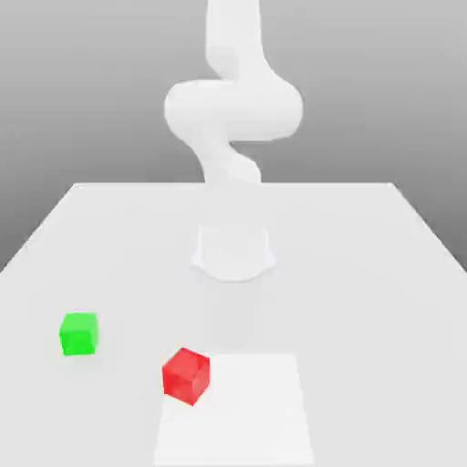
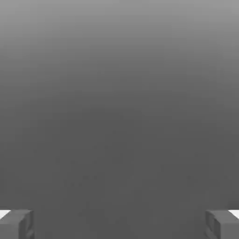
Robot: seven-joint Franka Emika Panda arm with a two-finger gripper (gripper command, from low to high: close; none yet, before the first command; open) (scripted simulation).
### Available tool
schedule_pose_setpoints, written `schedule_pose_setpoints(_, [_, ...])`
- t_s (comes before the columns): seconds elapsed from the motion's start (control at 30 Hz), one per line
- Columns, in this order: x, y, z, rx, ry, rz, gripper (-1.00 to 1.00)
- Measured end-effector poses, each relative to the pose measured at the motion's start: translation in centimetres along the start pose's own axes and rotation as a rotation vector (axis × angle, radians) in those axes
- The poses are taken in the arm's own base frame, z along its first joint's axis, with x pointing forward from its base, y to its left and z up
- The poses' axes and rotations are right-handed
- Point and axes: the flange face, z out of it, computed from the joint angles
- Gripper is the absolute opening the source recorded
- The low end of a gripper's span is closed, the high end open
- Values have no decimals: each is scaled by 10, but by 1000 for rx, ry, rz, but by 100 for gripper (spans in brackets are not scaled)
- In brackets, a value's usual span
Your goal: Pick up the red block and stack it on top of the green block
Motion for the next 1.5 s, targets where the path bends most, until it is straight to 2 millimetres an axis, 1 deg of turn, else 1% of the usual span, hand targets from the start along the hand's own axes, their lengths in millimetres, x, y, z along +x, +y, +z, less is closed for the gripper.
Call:
schedule_pose_setpoints(0.07, [-1, 17, 54, -52, -59, 53, 0])
schedule_pose_setpoints(0.13, [-7, 37, 103, -106, -112, 103, 0])
schedule_pose_setpoints(0.2, [-17, 59, 148, -164, -160, 151, 0])
schedule_pose_setpoints(0.3, [-39, 98, 210, -259, -220, 220, 0])
schedule_pose_setpoints(0.37, [-58, 128, 246, -329, -255, 265, 0])
schedule_pose_setpoints(0.43, [-79, 160, 277, -403, -283, 309, 0])
schedule_pose_setpoints(0.5, [-101, 193, 301, -477, -304, 348, 0])
schedule_pose_setpoints(0.57, [-123, 227, 320, -553, -319, 386, 0])
schedule_pose_setpoints(0.6, [-133, 246, 327, -593, -322, 409, 0])
schedule_pose_setpoints(0.67, [-147, 267, 341, -632, -325, 427, 0])
schedule_pose_setpoints(0.87, [-174, 296, 381, -644, -329, 425, 0])
schedule_pose_setpoints(0.9, [-177, 299, 385, -644, -329, 426, -100])
schedule_pose_setpoints(1.1, [-179, 301, 387, -644, -329, 426, -100])
schedule_pose_setpoints(1.13, [-177, 299, 385, -644, -329, 425, -100])
schedule_pose_setpoints(1.2, [-169, 291, 375, -642, -328, 423, -100])
schedule_pose_setpoints(1.37, [-152, 271, 341, -644, -328, 430, -100])
schedule_pose_setpoints(1.47, [-139, 279, 330, -662, -300, 527, -100])
schedule_pose_setpoints(1.5, [-129, 289, 326, -673, -280, 588, -100])
